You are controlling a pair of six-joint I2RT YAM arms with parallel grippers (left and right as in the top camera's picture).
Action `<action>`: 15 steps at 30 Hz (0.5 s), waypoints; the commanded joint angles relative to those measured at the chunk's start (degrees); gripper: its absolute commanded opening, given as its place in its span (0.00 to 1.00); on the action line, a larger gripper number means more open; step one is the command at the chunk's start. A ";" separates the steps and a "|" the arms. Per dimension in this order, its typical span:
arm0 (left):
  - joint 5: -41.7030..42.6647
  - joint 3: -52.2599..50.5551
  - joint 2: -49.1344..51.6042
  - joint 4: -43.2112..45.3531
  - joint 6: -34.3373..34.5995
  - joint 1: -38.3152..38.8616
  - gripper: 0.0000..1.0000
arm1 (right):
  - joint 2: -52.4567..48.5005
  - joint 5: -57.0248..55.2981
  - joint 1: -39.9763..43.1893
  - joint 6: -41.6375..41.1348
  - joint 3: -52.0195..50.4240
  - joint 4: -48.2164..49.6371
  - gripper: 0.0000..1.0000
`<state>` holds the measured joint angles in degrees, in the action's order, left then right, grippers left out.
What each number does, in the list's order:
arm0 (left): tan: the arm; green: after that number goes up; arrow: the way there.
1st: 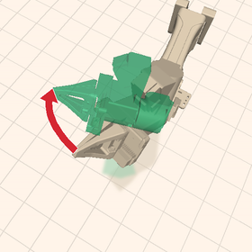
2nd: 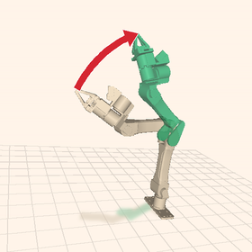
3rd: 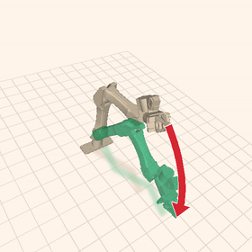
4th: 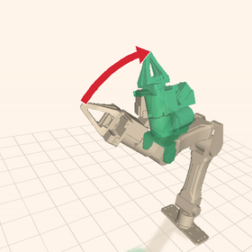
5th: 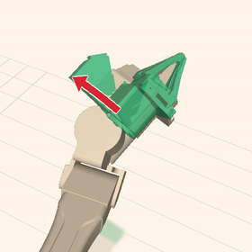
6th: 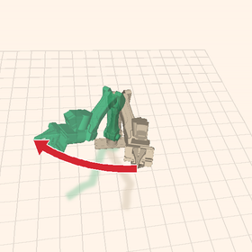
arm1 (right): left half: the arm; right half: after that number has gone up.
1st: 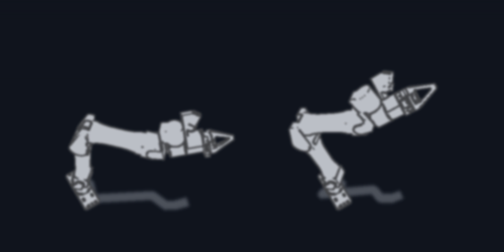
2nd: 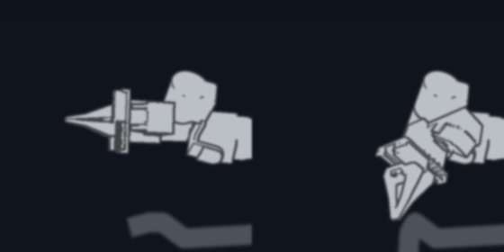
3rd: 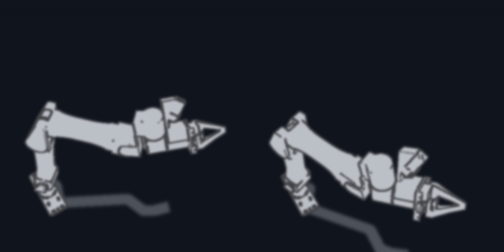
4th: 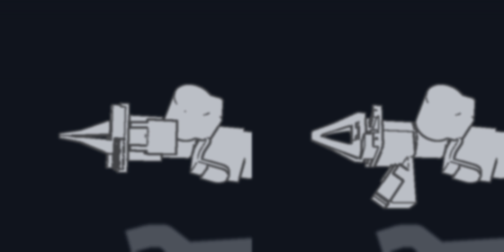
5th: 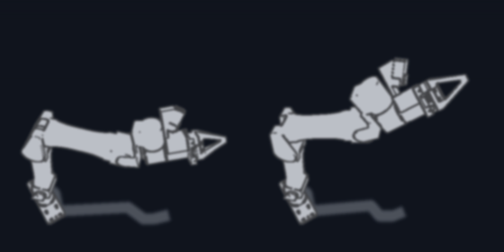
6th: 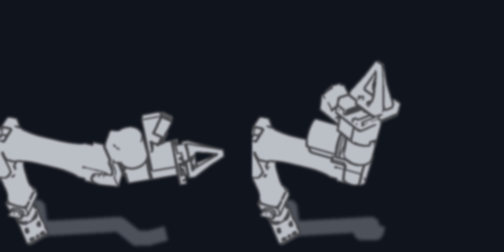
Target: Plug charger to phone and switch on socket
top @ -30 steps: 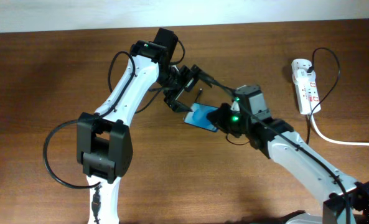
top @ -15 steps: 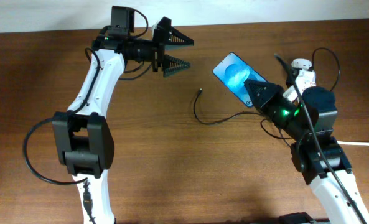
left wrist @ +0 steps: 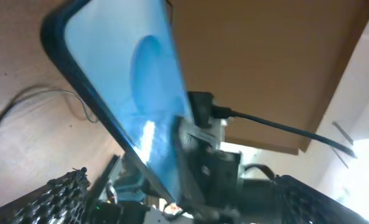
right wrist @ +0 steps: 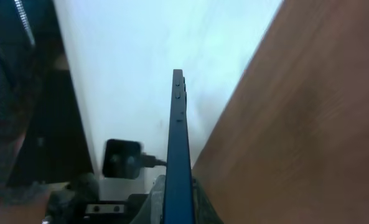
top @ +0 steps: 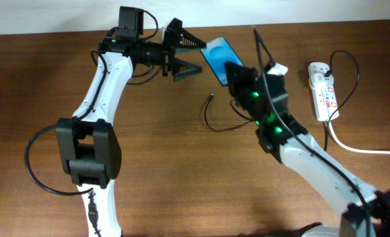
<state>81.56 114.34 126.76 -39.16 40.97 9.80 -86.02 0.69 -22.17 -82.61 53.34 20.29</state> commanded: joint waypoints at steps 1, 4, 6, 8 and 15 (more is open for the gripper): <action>-4.98 0.90 -0.76 0.15 1.88 0.04 1.00 | -2.21 -1.60 -2.62 -0.66 7.04 1.46 0.04; -7.91 0.90 -0.76 1.25 6.47 0.04 0.99 | -3.80 -3.32 -4.15 -0.68 9.68 0.94 0.04; -7.87 0.87 -0.76 8.09 12.76 0.04 0.96 | -3.82 -3.61 -4.72 -0.70 9.79 0.57 0.04; -7.85 0.90 -0.76 13.42 17.16 0.15 0.92 | -3.82 -4.00 -4.96 -0.94 9.79 -0.79 0.04; -6.88 0.90 -0.76 19.69 21.79 0.59 0.77 | -4.63 -4.33 -4.96 -9.14 9.79 -2.03 0.04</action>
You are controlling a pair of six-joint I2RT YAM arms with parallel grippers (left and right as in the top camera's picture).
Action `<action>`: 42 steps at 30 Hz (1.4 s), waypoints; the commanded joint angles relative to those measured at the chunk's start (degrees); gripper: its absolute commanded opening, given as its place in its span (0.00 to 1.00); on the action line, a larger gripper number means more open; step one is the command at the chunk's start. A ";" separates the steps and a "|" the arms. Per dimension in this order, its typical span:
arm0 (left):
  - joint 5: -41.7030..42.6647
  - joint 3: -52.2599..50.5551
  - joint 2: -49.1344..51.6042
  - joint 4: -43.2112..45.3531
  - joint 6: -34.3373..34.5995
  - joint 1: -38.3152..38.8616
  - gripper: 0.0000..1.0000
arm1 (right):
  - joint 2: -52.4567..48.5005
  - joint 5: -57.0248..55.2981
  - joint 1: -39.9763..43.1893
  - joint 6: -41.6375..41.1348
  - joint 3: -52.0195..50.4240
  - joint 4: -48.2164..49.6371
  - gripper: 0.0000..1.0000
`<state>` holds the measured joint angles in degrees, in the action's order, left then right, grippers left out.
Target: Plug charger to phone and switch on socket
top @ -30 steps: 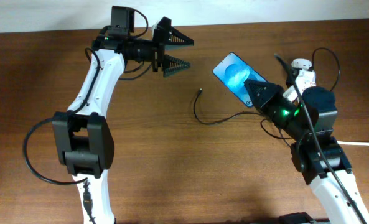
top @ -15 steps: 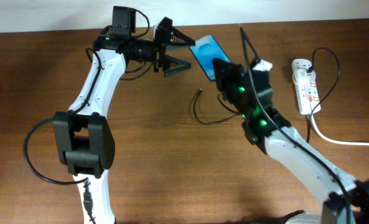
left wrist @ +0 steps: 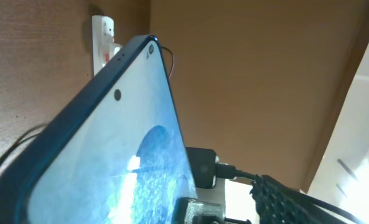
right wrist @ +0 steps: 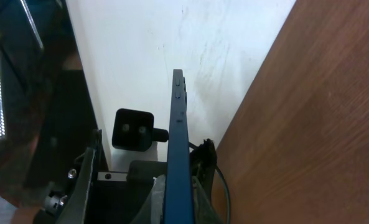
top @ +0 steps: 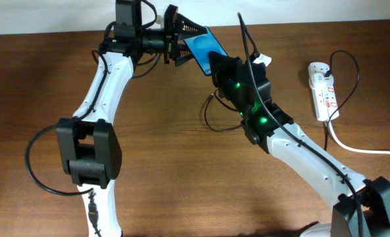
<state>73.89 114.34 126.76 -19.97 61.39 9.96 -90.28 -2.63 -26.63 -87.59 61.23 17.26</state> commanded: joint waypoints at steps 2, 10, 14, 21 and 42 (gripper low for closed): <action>1.09 0.90 -0.76 1.55 1.64 1.05 0.67 | -1.64 -0.59 -0.79 -7.19 1.90 1.18 0.04; 0.61 0.90 -0.76 4.13 3.32 2.01 0.33 | -2.10 1.57 -0.85 -7.48 1.90 1.42 0.04; 0.37 0.87 -0.76 4.13 3.91 2.05 0.05 | -2.10 2.25 -0.85 -8.00 1.90 1.44 0.04; 0.37 0.90 -0.76 4.13 5.03 2.05 0.00 | -2.10 3.30 -0.85 -8.94 1.90 1.46 0.09; -0.57 0.66 -0.74 -9.70 -14.49 -5.09 0.00 | -1.31 32.41 19.71 22.97 1.90 -17.35 0.73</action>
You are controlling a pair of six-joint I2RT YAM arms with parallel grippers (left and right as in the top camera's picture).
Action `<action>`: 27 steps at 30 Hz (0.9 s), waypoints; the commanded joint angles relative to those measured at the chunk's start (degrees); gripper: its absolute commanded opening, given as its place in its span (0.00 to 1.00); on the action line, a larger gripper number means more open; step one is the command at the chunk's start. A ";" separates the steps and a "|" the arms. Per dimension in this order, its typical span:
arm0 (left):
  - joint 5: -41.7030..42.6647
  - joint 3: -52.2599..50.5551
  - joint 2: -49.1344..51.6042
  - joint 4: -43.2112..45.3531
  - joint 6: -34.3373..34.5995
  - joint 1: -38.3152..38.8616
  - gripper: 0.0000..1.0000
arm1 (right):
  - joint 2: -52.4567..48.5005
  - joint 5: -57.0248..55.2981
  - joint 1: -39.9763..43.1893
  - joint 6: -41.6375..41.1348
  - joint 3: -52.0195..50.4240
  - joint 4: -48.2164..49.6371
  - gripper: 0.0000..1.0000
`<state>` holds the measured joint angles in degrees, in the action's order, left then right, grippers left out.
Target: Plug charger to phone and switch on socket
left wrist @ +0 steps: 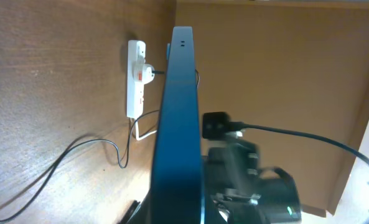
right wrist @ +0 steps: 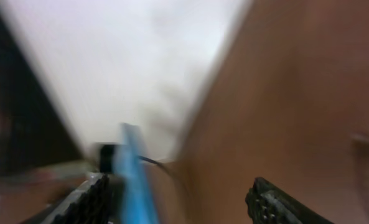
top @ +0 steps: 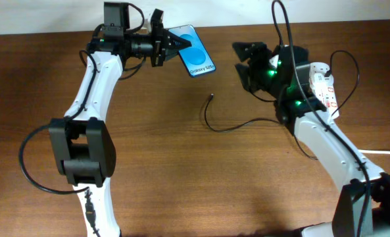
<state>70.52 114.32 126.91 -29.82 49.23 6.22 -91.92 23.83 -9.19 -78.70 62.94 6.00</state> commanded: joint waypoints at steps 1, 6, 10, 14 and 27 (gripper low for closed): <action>3.19 0.68 -0.90 0.17 -2.69 -1.86 0.00 | 0.33 5.88 2.91 17.57 0.20 -9.81 0.73; 4.96 0.68 -0.90 0.15 -2.67 -4.63 0.00 | 0.33 5.46 3.72 37.38 0.20 -26.34 0.68; 8.96 0.68 -0.90 -0.39 -9.88 -7.76 0.00 | 0.33 4.02 3.69 42.10 0.20 -31.82 0.41; 17.46 0.57 -0.90 -2.23 -17.22 -9.42 0.00 | 0.33 7.04 2.89 43.95 0.35 -34.58 0.46; 18.03 0.48 -0.90 -2.23 -17.86 -9.77 0.00 | -22.32 2.64 -2.23 45.18 36.04 -53.94 0.49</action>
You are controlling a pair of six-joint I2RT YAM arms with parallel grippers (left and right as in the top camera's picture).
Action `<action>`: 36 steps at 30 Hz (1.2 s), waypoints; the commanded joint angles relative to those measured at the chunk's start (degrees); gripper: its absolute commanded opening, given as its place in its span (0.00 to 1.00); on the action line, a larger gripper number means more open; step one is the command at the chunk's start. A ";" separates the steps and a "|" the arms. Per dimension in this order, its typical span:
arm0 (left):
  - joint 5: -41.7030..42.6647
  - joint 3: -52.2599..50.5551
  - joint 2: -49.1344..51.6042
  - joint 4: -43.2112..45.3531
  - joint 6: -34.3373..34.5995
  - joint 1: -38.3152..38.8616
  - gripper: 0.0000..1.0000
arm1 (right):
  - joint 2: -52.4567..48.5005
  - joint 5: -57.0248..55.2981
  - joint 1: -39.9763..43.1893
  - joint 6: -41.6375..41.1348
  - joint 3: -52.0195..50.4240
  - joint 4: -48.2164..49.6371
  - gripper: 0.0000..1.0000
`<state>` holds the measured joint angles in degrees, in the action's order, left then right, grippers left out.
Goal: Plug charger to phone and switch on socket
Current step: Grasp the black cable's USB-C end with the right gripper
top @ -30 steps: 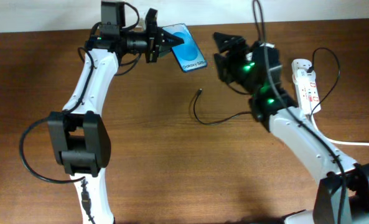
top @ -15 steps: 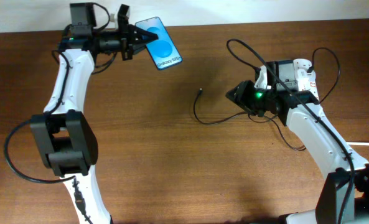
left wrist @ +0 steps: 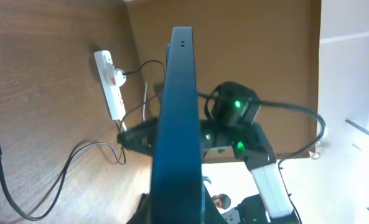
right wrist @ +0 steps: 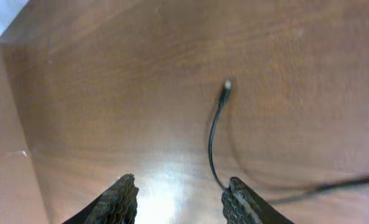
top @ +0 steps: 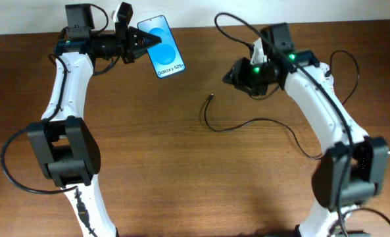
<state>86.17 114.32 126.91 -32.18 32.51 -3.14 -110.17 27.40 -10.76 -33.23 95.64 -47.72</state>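
Observation:
A blue phone (top: 160, 46) with its lit screen facing up hangs in the air at the back left, and my left gripper (top: 134, 43) is shut on its left edge. The left wrist view shows the phone (left wrist: 179, 112) edge-on between the fingers. The thin black charger cable (top: 247, 122) lies looped on the table, its free plug end (top: 211, 97) in the middle. My right gripper (top: 237, 76) stands open and empty just right of that plug. In the right wrist view the plug (right wrist: 226, 87) lies ahead of the open fingers (right wrist: 123, 199), the cable running past the right one.
The white power strip (left wrist: 111, 84) with a charger plugged in lies at the far right of the brown wooden table (top: 148, 164); my right arm covers most of it in the overhead view. A white wall runs behind the table.
My left gripper has carried the phone further left along the back edge. My right gripper, open, has turned from beside the power strip to face down over the cable's free end.
My right gripper held the phone up at the back, with the open left gripper beside it. Then both grippers were at the phone. Later the left alone held it and the right stood open to the right. Now the phone is further left and the right gripper is over the cable end.

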 commanded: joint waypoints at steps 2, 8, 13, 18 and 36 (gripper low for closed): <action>2.38 0.46 -0.90 0.13 -1.16 -0.42 0.00 | -6.82 -1.31 -1.20 -2.01 3.43 0.79 0.48; 1.07 0.46 -0.90 0.11 -1.14 -0.39 0.00 | -14.14 -6.12 -4.70 -6.54 3.37 5.03 0.43; 1.03 0.46 -0.90 0.13 -1.14 -0.39 0.00 | -18.80 -7.54 -7.30 -11.06 3.28 8.15 0.34; 1.05 0.46 -0.90 0.13 -1.14 -0.39 0.00 | -22.36 -7.58 -8.83 -14.03 3.26 10.10 0.34; 1.11 0.46 -0.90 -0.09 -1.11 -0.31 0.00 | -21.14 0.35 -7.67 -3.04 3.45 11.19 0.04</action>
<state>85.91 114.30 126.91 -32.38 32.51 -3.14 -131.41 21.12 -19.29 -42.92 98.10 -37.15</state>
